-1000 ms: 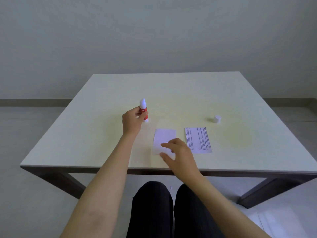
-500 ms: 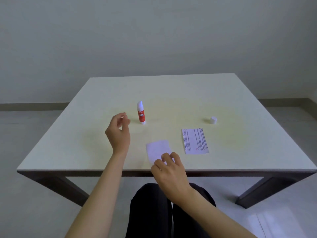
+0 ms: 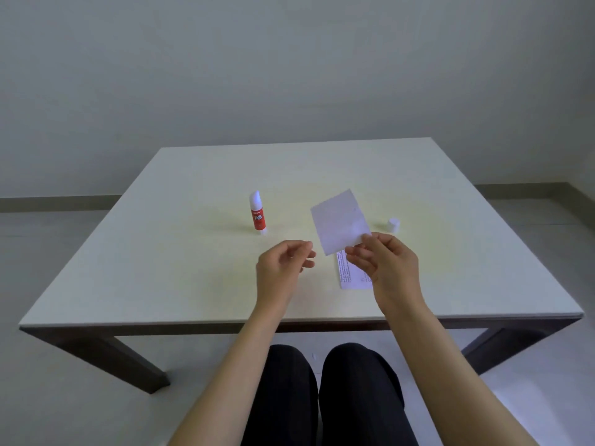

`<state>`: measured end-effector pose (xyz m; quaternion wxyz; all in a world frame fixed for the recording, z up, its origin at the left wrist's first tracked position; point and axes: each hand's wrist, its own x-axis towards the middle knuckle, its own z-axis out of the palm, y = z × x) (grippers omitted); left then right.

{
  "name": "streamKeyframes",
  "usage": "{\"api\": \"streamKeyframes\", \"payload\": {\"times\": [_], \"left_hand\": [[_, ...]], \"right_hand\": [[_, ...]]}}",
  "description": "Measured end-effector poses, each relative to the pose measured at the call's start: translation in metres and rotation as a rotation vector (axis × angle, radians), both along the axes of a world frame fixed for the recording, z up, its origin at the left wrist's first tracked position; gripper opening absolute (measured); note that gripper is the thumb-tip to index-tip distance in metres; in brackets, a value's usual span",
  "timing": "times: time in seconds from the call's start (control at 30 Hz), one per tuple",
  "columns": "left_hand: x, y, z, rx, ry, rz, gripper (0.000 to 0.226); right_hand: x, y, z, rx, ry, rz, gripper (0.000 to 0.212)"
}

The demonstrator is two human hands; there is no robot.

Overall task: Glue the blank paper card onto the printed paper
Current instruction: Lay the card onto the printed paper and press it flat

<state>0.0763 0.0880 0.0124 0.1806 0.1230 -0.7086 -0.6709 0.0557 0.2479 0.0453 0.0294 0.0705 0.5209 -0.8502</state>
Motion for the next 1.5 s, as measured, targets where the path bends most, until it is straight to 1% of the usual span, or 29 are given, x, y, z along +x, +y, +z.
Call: {"api": "streamKeyframes", "payload": {"times": [0.07,0.13,0.23,0.3,0.43,0.5,0.63,0.77,1.13,1.3,1.5], "left_hand": [[-0.002,0.013,0.003,0.043,-0.037,-0.035,0.008],[-0.007,0.019,0.008,0.101,-0.071,-0.010,0.007],[-0.014,0.021,0.016,0.234,-0.162,-0.012,0.008],[-0.018,0.021,0.019,0.272,-0.204,-0.035,0.010],[-0.024,0.023,0.020,0.173,-0.264,-0.113,0.014],[-0.027,0.025,0.017,0.107,-0.293,-0.154,0.013],[-0.034,0.024,0.006,-0.035,-0.362,-0.176,0.009],[-0.042,0.023,0.001,-0.190,-0.413,-0.193,0.009],[-0.048,0.024,-0.006,-0.322,-0.452,-0.199,0.007],[-0.048,0.026,-0.008,-0.369,-0.451,-0.195,0.009],[-0.049,0.026,-0.007,-0.421,-0.469,-0.202,0.016]], "right_hand": [[0.002,0.002,-0.004,-0.060,-0.029,0.003,0.009],[0.003,0.005,-0.007,-0.082,-0.051,-0.004,0.009],[0.004,0.010,-0.013,-0.048,-0.071,-0.004,0.010],[0.003,0.014,-0.015,0.024,-0.066,0.025,0.011],[-0.012,0.028,-0.011,0.257,-0.064,0.067,0.003],[-0.023,0.038,-0.012,0.406,-0.061,0.068,0.008],[-0.038,0.049,-0.021,0.671,-0.074,0.139,0.015],[-0.046,0.055,-0.032,0.850,-0.116,0.189,0.018],[-0.052,0.054,-0.037,0.969,-0.123,0.205,0.022],[-0.052,0.054,-0.038,0.983,-0.116,0.203,0.020],[-0.053,0.053,-0.038,1.024,-0.116,0.217,0.024]]}}
